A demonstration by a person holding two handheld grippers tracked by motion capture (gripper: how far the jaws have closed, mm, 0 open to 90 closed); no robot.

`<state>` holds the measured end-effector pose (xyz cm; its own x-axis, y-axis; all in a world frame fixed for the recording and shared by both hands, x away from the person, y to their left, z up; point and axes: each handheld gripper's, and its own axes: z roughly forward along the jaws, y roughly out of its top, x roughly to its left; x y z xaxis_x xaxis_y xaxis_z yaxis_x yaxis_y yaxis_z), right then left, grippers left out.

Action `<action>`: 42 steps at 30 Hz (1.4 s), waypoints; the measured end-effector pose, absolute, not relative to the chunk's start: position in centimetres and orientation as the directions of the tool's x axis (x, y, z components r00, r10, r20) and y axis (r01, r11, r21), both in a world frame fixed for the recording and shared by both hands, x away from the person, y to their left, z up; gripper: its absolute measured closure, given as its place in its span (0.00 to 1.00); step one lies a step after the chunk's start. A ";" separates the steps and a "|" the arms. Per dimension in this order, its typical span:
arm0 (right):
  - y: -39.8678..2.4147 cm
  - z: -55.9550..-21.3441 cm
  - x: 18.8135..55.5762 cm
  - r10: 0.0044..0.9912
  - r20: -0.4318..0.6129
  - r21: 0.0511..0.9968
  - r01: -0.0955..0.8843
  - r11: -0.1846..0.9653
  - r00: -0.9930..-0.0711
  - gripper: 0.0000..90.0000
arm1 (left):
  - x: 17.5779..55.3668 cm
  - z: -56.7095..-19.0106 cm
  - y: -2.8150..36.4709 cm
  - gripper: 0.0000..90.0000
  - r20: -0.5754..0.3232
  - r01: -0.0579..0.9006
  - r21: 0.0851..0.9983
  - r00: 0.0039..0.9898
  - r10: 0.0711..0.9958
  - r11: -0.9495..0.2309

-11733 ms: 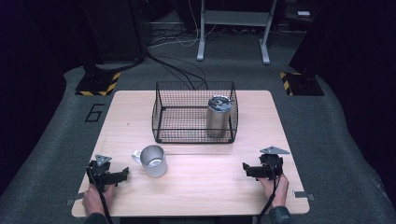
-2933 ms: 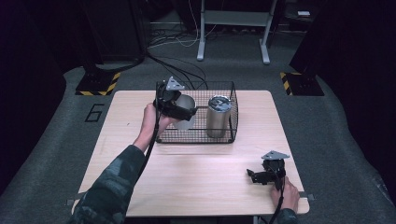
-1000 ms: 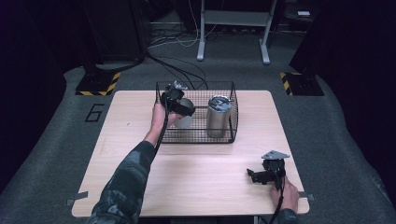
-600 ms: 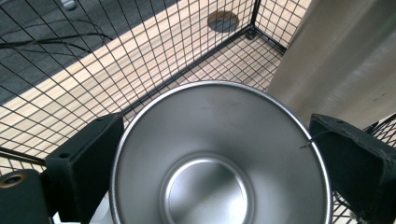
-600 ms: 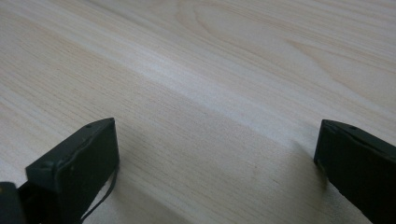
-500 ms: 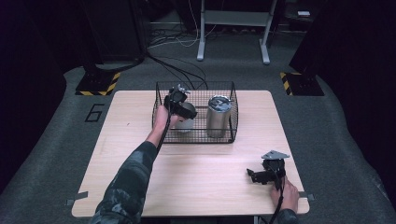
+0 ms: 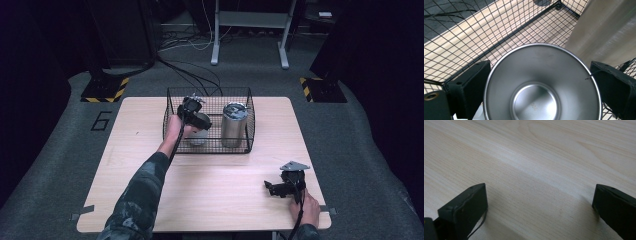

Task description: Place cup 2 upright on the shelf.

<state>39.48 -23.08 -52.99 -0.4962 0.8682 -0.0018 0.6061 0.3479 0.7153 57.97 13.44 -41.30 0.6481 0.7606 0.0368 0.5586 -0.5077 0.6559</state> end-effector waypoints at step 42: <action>-23.1 -53.0 39.5 0.870 -0.001 0.715 0.608 0.346 -0.493 0.00 | 53.8 -36.0 16.5 0.00 0.019 0.503 0.731 0.661 0.751 -0.461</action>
<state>39.48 -23.06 -53.00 -0.4934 0.8698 -0.0010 0.6076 0.3455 0.7151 53.76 16.50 -35.97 0.6606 0.7505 0.0185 0.5030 -0.4607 0.7313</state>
